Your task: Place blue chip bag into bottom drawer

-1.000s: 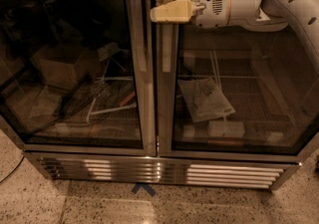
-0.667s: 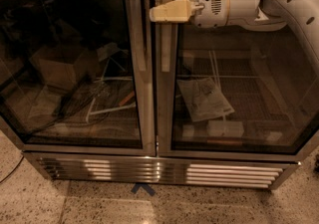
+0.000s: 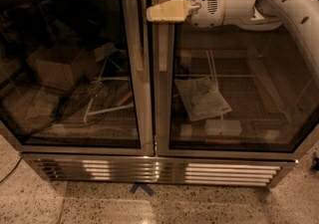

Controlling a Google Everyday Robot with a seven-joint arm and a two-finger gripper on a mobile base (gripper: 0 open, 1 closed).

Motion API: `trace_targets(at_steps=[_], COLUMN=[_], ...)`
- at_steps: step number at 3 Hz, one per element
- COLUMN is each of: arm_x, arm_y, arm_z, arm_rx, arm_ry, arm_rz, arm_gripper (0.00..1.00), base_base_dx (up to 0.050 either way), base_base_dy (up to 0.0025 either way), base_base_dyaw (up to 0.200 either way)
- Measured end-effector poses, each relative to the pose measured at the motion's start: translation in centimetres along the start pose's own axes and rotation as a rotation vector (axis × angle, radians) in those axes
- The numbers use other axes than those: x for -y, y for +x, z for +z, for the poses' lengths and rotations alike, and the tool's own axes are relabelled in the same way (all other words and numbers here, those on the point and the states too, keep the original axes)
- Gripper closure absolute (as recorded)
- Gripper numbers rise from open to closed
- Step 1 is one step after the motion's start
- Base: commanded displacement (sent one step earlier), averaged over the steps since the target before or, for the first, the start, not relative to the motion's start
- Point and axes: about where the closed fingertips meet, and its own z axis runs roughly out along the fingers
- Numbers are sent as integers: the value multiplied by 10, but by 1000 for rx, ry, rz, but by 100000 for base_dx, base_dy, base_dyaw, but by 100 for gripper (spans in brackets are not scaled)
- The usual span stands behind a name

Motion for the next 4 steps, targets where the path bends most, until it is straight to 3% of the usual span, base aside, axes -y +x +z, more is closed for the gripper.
trace_targets(at_steps=[2,3,4], arm_x=[-14,-14,-5], arm_y=[0,-2,-4], arm_z=[2,1,11], arm_rx=[0,3,3], arm_ry=[0,-33,-33], arm_rz=[0,3,3], arm_gripper=[100,100,100], base_base_dx=[0,0,0], base_base_dy=[0,0,0], base_base_dyaw=[0,0,0])
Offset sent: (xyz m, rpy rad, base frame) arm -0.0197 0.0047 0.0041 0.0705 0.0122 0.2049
